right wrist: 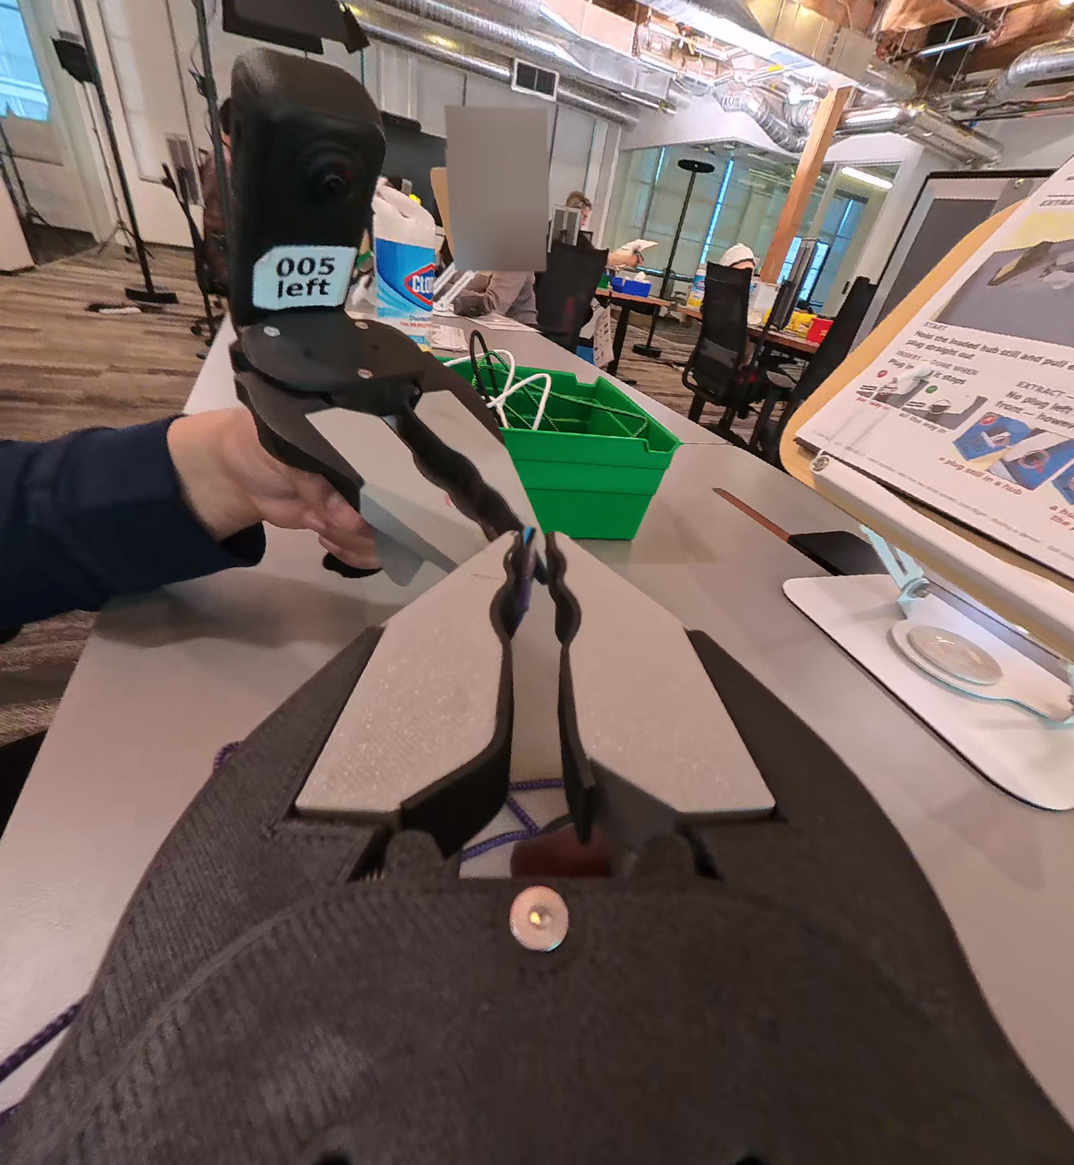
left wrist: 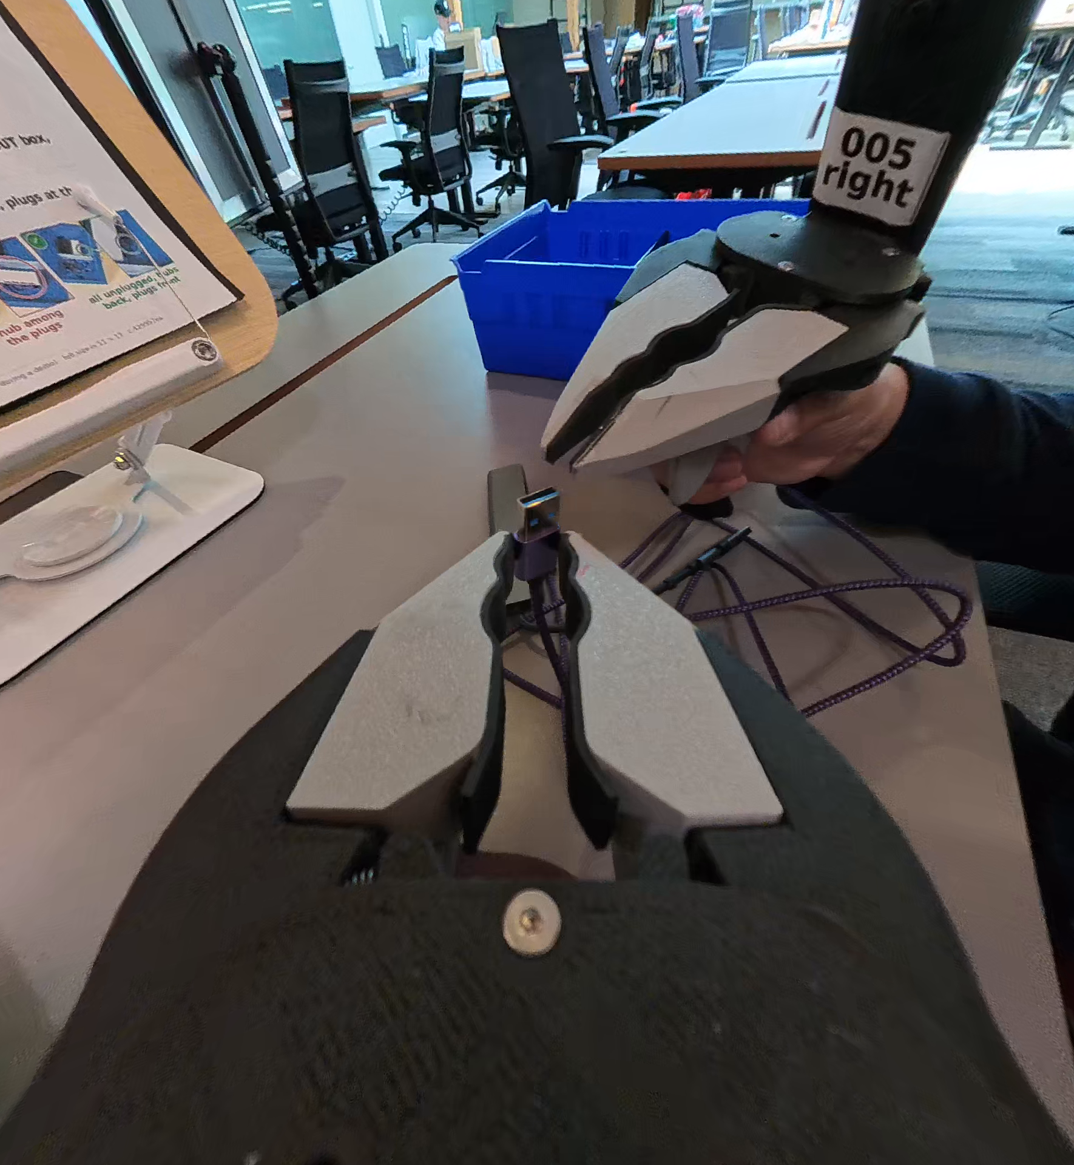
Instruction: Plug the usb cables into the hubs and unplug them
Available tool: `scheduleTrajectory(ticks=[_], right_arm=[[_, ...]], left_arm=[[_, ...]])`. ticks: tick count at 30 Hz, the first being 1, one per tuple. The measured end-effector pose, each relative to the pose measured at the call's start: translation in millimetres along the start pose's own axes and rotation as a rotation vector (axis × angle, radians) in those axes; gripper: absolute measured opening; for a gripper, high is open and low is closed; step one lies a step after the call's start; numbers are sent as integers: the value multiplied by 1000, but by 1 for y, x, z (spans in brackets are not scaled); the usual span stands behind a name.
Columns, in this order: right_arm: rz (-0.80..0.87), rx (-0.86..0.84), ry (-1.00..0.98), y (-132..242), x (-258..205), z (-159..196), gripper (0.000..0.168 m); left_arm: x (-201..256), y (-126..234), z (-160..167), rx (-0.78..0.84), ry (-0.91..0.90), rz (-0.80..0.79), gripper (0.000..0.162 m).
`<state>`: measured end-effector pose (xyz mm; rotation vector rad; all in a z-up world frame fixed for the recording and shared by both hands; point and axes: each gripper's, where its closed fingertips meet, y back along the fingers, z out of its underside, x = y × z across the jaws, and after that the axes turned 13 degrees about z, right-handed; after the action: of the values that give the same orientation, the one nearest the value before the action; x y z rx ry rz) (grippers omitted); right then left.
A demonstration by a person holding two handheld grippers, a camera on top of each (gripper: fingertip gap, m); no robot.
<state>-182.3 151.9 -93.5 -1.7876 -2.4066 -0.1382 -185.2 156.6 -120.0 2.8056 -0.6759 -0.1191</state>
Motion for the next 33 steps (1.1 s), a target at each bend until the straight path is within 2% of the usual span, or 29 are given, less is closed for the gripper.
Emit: scheduleTrajectory(ticks=[5, 7, 12, 21, 25, 27, 30, 33], right_arm=[[-23, -35, -57, -5, -4, 5, 5], [-12, -48, -53, -6, -3, 7, 0], [25, -59, -75, -5, 6, 7, 7], [-20, -70, -119, -5, 0, 9, 1], [-63, -82, -165, -5, -4, 10, 11], [-53, -97, -153, -7, -4, 14, 3], [-47, -114, -139, -8, -4, 17, 3], [-109, -104, -191, -5, -8, 12, 2]], left_arm=[[8, -9, 0, -24, -54, -4, 10], [8, -13, 1, -34, -92, -20, 10], [8, -12, 1, 1, -66, -8, 10], [3, -13, 2, 23, -73, -41, 10], [4, -13, 1, 31, -80, -49, 10], [6, -14, 1, 32, -84, -40, 10], [5, -13, 3, 25, -94, -46, 10], [11, -11, 0, 61, -75, 3, 9]])
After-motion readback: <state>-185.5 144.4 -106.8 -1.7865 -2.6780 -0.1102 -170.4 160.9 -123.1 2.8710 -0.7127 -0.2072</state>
